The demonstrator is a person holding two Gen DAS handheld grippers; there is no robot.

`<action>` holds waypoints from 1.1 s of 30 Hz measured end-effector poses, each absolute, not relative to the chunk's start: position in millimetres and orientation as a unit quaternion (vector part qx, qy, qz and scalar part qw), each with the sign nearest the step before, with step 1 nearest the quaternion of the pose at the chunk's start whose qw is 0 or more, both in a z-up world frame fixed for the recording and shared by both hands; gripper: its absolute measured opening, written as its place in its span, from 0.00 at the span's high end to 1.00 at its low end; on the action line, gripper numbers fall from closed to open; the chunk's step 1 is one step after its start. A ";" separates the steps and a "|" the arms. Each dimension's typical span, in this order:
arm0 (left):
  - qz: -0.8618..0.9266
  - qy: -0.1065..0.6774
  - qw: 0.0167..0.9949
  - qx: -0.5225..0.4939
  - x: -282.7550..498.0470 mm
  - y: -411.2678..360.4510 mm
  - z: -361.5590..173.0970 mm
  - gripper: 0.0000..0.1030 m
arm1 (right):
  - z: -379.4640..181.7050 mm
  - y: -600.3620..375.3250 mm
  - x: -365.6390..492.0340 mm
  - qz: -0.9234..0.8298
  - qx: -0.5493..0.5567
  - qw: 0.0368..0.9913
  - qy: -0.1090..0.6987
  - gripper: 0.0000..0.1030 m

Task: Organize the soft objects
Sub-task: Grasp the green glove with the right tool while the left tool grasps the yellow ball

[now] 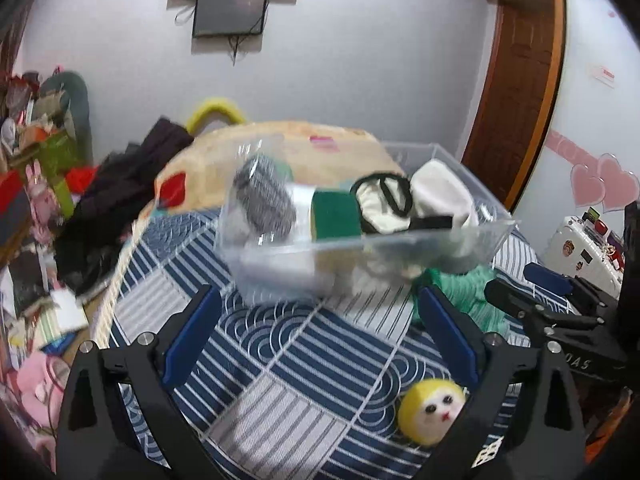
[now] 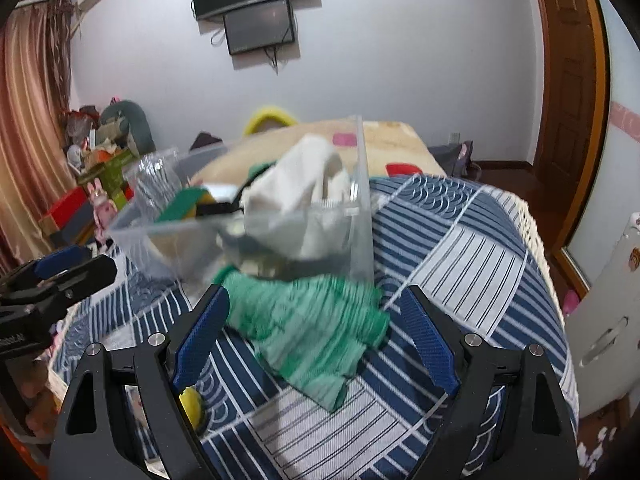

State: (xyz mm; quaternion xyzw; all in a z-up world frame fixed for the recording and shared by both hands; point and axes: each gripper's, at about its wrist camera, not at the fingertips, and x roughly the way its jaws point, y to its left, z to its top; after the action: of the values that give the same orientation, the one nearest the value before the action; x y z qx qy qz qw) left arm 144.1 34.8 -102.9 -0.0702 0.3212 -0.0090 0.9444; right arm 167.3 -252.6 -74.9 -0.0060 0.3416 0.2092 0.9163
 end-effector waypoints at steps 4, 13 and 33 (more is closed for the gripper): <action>-0.010 0.345 0.935 -0.087 144.2 38.1 -117.4 0.03 | -86.8 -249.0 168.9 0.208 -0.017 0.910 0.359 0.24; -0.027 0.371 0.924 -0.082 138.0 20.1 -132.3 0.03 | -91.0 -254.6 166.2 0.219 -0.019 0.901 0.373 0.78; -0.123 0.399 0.908 -0.044 122.9 -27.2 -154.0 0.40 | -49.8 -293.2 131.7 0.194 0.028 0.929 0.315 0.88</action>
State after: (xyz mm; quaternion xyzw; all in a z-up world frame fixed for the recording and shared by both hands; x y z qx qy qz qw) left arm 122.9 -27.2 -154.0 -0.0440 0.3991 -0.1232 0.9075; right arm 131.7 -293.2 -49.8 0.0280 0.3150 0.1935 0.9287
